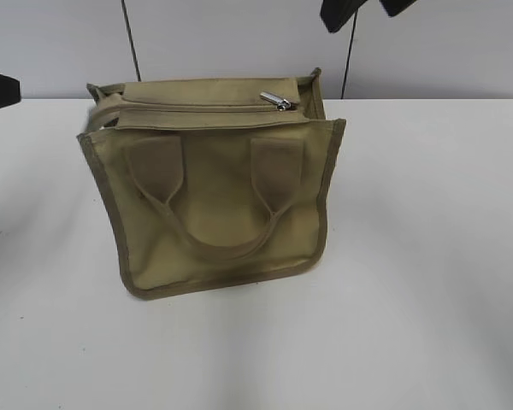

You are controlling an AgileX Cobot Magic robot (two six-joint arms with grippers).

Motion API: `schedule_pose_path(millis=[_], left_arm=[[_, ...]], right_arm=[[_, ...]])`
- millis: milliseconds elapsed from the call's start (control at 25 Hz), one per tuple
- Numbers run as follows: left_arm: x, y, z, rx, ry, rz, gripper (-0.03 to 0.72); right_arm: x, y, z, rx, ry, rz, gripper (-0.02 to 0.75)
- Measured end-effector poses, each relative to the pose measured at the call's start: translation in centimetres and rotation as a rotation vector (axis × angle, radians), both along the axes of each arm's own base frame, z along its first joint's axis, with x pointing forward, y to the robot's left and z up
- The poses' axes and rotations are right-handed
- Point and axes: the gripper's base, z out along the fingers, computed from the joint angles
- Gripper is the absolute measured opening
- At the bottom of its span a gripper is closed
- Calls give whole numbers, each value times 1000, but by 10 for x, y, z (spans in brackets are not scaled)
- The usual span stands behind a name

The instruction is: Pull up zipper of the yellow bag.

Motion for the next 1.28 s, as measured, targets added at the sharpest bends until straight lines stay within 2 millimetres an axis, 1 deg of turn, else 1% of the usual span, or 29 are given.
schedule_pose_path(millis=[80,200,280,360,520,640,720,800,880,1040,1120,1280], left_arm=[[-8,-1,7,31,-45,43,485],[-20,3,10,98,-97,142,483],[-25,7,7,137,-106,214,482],[-29,12,-1,171,-90,259,482],[-32,19,-29,236,-6,311,474],[-31,21,-54,276,89,315,445],[-30,20,-63,264,131,318,432],[-30,17,-66,255,146,310,428],[-31,9,-66,256,145,285,426],[-38,-15,-64,263,136,229,425],[-44,-27,-62,297,136,222,425],[-60,-43,-63,355,196,199,425]], right_arm=[[-11,-3,14,-30,-51,0,573],[-35,-7,30,-71,-112,10,573],[-53,-10,36,-76,-124,15,570],[-70,-15,37,-83,-121,20,566],[-101,-31,25,-100,-78,14,565],[-121,-42,11,-118,-36,6,565],[-131,-48,1,-128,-7,-2,565],[-141,-54,-10,-137,16,-11,565],[-147,-57,-19,-144,37,-18,565],[-157,-63,-35,-168,80,-21,565],[-161,-66,-40,-175,93,-21,565],[-171,-71,-40,-163,75,-23,565]])
